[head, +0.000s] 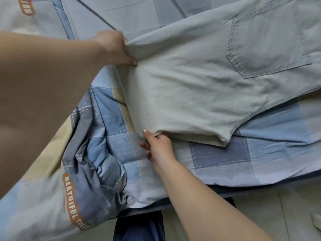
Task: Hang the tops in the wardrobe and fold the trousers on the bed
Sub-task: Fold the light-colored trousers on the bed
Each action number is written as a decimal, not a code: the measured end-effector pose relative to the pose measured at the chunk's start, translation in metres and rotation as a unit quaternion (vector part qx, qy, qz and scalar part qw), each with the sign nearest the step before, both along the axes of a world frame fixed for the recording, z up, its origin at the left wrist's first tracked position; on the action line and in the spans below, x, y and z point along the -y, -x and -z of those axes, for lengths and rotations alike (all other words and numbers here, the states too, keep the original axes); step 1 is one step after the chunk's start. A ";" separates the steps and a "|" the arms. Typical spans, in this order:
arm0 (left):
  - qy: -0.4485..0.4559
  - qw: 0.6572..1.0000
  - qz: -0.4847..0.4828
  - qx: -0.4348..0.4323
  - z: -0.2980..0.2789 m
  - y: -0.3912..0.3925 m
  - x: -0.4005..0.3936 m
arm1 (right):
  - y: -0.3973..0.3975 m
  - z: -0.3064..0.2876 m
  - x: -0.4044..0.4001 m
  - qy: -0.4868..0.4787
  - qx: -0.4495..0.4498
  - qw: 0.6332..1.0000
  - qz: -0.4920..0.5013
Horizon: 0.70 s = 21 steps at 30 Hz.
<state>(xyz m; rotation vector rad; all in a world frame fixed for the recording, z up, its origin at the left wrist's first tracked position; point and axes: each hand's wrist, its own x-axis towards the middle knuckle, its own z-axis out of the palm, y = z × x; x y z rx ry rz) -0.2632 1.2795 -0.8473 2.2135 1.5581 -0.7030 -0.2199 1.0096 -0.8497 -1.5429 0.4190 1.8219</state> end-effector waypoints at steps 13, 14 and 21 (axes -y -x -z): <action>0.137 0.749 -0.556 0.333 0.024 0.025 0.126 | -0.010 -0.026 0.050 0.001 0.133 0.989 0.072; 0.176 0.724 -0.569 0.349 0.024 0.024 0.138 | -0.027 -0.028 0.050 -0.055 0.177 0.981 0.049; 0.247 0.660 -0.595 0.387 0.030 0.032 0.178 | -0.124 0.002 0.035 -0.084 0.212 0.972 -0.063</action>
